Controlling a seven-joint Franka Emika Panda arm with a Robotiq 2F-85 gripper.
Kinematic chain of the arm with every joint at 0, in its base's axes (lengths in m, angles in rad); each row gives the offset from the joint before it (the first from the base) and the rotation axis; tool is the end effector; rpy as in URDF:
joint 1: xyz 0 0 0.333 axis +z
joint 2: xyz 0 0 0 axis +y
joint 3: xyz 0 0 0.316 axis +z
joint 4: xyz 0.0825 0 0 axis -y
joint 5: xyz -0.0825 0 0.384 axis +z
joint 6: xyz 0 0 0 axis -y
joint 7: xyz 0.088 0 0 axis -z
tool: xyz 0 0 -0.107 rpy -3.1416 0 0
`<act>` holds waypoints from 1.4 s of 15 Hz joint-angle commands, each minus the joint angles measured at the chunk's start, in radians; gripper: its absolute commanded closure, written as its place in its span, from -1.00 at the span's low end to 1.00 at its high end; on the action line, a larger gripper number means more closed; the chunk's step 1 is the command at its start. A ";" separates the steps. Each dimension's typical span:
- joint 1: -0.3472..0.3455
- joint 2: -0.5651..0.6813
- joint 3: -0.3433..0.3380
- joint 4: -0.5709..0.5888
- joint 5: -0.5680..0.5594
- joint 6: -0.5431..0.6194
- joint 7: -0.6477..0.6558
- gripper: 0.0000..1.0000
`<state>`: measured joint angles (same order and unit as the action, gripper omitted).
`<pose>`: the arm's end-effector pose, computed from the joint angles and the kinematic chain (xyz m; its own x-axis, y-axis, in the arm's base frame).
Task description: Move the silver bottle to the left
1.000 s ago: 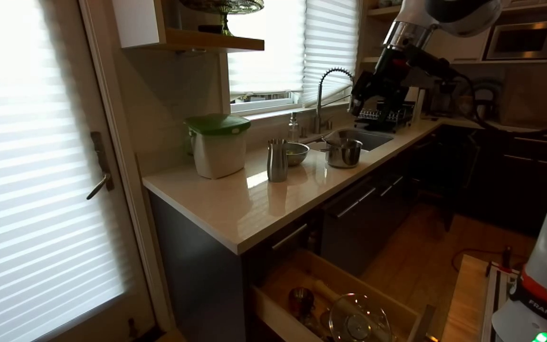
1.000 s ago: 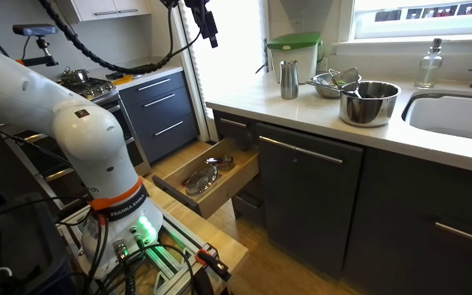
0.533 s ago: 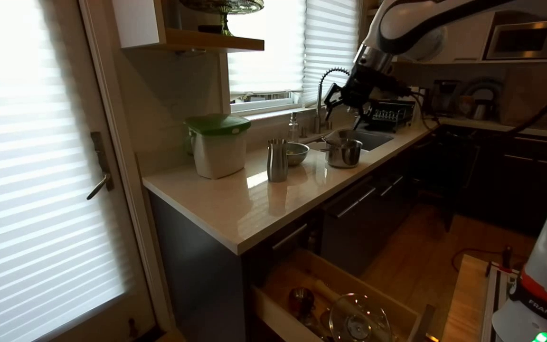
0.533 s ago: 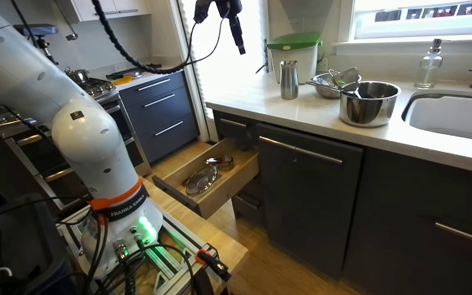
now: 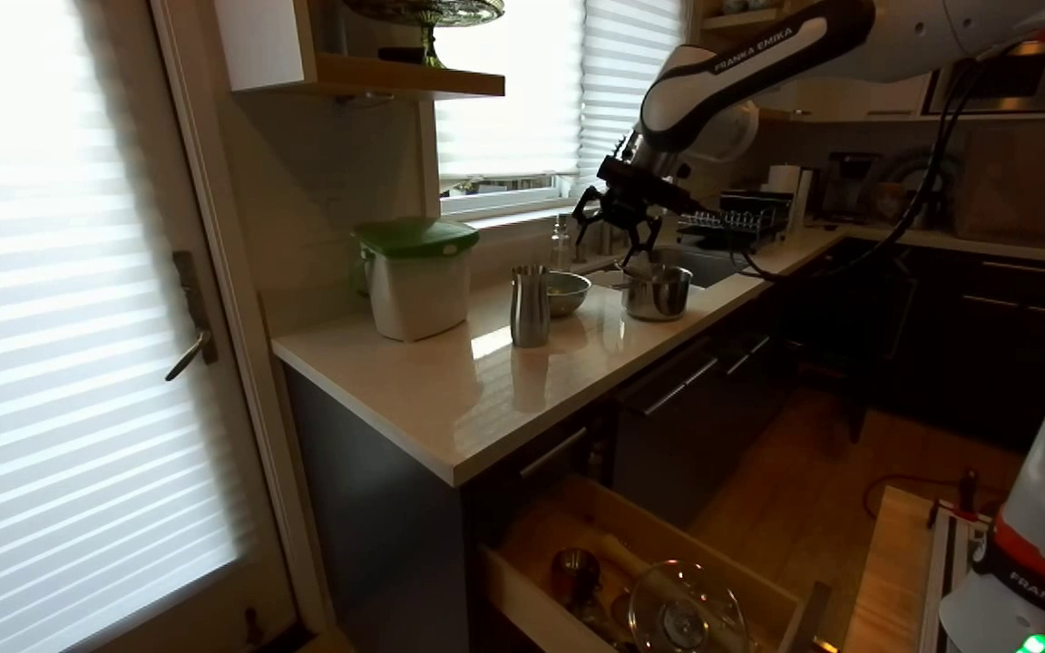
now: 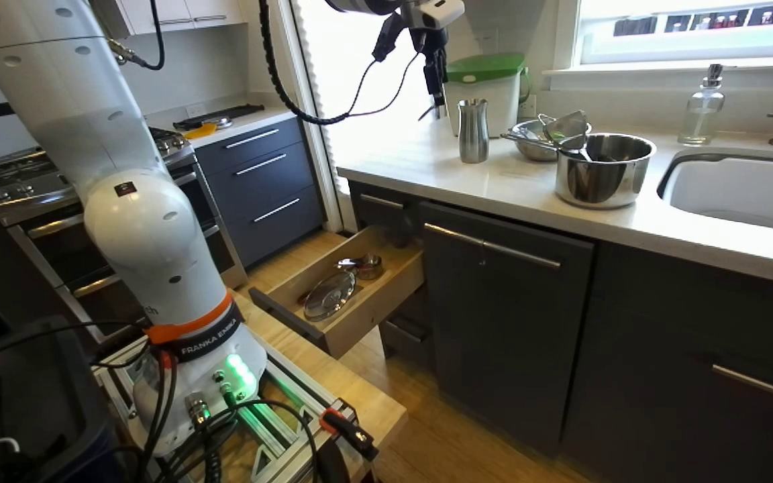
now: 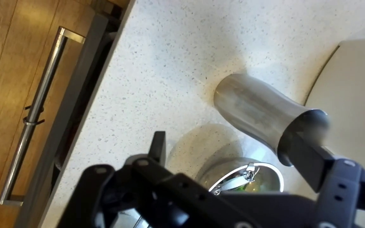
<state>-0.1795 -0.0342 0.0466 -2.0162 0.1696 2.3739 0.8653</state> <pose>0.5741 -0.0746 0.5086 0.4305 -0.8939 0.1250 -0.8102 -0.4438 -0.3830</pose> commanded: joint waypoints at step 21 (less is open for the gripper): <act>0.119 0.411 -0.090 0.367 0.044 0.129 0.176 -0.05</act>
<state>-0.0611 0.3394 -0.0378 -1.6966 0.1564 2.5449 1.0704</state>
